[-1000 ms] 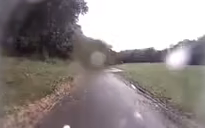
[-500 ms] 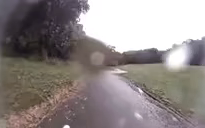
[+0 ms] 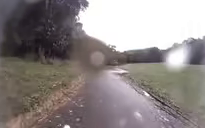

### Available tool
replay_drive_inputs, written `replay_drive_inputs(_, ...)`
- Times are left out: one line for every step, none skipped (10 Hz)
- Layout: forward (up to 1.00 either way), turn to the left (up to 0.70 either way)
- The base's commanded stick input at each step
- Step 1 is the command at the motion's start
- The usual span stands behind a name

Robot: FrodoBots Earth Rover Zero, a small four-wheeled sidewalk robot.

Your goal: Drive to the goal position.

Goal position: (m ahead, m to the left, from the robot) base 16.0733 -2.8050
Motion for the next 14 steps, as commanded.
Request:
replay_drive_inputs(0.70, 0.00)
replay_drive_inputs(0.70, 0.00)
replay_drive_inputs(0.70, 0.00)
replay_drive_inputs(0.70, 0.00)
replay_drive_inputs(0.70, 0.00)
replay_drive_inputs(0.70, 0.00)
replay_drive_inputs(0.70, 0.00)
replay_drive_inputs(0.70, 0.00)
replay_drive_inputs(0.70, 0.00)
replay_drive_inputs(0.70, 0.00)
replay_drive_inputs(0.70, 0.00)
replay_drive_inputs(0.70, 0.00)
replay_drive_inputs(0.70, 0.00)
replay_drive_inputs(0.70, 0.00)
